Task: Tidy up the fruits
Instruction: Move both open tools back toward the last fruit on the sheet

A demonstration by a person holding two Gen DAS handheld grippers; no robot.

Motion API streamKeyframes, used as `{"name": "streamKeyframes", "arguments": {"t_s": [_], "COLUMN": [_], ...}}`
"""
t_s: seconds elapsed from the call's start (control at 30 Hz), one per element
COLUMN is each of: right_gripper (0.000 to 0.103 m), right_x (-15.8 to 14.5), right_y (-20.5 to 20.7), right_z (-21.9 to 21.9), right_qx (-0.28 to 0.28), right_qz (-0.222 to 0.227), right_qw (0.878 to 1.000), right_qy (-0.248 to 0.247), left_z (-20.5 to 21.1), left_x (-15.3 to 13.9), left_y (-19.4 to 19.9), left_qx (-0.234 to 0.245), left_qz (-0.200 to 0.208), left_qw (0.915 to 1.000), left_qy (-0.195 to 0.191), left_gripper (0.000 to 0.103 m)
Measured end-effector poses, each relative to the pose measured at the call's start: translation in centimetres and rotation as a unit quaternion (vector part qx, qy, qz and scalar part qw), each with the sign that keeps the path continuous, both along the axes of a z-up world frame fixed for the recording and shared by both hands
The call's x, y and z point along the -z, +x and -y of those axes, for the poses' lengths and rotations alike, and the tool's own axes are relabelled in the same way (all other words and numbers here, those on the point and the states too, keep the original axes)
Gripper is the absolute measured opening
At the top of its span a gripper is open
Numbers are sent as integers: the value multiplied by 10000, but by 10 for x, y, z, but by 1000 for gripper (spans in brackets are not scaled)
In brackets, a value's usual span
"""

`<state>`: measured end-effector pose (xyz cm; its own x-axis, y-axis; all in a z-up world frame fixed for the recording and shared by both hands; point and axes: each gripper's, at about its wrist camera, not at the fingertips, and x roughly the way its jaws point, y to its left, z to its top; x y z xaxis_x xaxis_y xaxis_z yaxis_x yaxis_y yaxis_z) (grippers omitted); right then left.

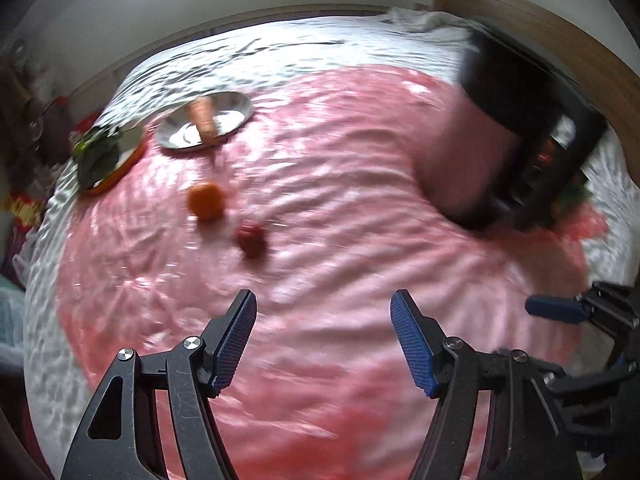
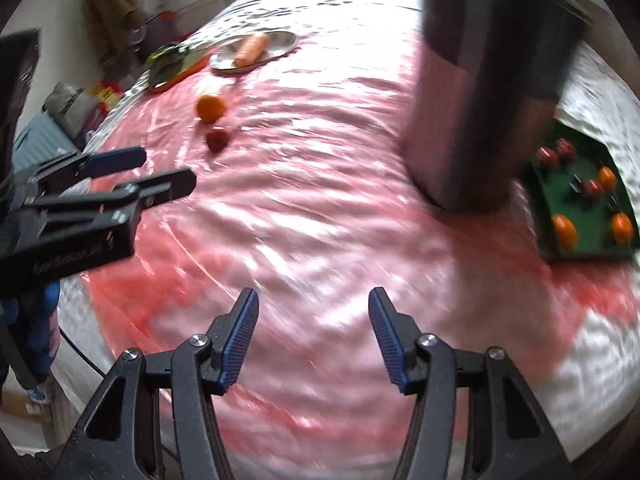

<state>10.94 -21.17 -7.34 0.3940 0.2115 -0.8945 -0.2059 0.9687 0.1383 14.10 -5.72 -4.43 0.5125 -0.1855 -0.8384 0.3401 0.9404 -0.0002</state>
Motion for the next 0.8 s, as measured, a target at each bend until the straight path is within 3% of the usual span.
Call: {"name": "streamKeyframes", "arguments": {"t_s": [0.23, 0.3, 0.43, 0.8], "right_gripper": [103, 103, 102, 77], "right_x": [11, 16, 21, 49], "right_y": [53, 71, 101, 167], "right_z": [-49, -64, -85, -123], "right_qx": [-638, -778, -960, -1232], "right_qz": [244, 317, 411, 273], "right_qw": [9972, 9958, 9929, 9886], "right_qy": [294, 368, 566, 820], "left_z": [-52, -68, -83, -95], "left_x": [13, 21, 35, 61], "left_y": [74, 100, 136, 177], "left_qx": [-641, -921, -1304, -1682], "left_qz": [-167, -329, -334, -569], "left_qw": [9974, 9938, 9891, 9815], "left_qy": [-289, -523, -590, -709], "left_gripper": [64, 64, 64, 64]}}
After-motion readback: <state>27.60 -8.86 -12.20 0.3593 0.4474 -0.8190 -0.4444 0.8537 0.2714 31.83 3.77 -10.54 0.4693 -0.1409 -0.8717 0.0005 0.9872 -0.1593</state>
